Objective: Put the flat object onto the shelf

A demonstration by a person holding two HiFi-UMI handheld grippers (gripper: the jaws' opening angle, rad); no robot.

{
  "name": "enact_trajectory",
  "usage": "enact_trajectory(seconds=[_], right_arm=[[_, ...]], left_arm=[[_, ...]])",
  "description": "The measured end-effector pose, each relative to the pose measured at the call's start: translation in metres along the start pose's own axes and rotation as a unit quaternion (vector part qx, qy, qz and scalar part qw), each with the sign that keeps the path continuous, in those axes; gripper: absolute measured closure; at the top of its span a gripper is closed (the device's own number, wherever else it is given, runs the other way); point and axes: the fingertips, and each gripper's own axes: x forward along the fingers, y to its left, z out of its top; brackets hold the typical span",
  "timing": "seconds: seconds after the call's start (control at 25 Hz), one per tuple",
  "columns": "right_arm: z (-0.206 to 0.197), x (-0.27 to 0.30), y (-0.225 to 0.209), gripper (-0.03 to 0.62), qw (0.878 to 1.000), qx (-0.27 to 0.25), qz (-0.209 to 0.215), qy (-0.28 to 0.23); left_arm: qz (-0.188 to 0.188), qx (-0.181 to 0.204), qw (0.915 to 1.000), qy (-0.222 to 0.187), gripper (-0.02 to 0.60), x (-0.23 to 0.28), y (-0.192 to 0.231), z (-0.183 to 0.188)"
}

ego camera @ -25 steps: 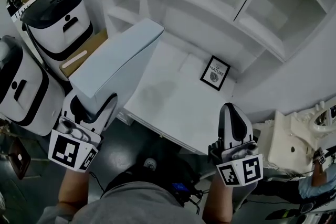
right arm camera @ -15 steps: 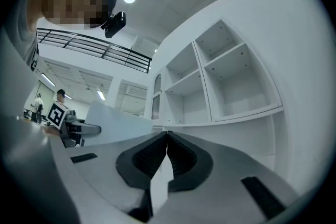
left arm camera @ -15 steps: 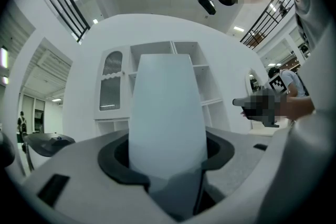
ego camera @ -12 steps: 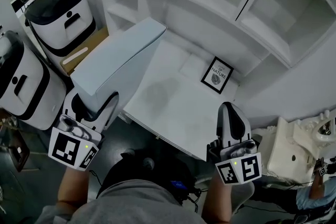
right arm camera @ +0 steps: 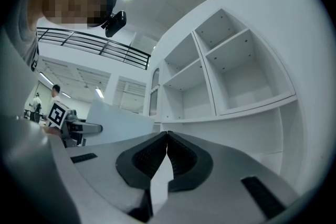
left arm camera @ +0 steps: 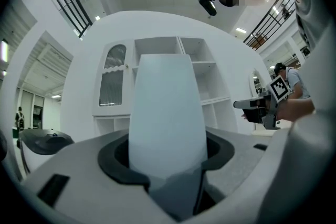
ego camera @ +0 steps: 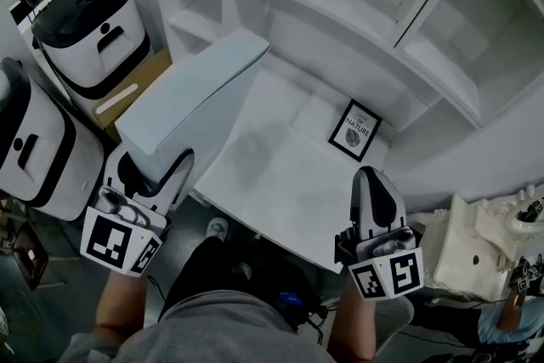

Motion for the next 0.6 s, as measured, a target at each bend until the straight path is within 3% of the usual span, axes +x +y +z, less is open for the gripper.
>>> enact_trajectory(seconds=[0.4, 0.6], right_arm=[[-0.011, 0.087, -0.018, 0.566, 1.000, -0.004, -0.022, 0.011], [-0.017, 0.127, -0.026, 0.566, 0.999, -0.008, -0.042, 0.012]], left_arm=[[-0.033, -0.007, 0.9994, -0.006, 0.318, 0.078, 0.052, -0.004], [-0.066, -0.013, 0.9977, -0.002, 0.319, 0.111, 0.068, -0.014]])
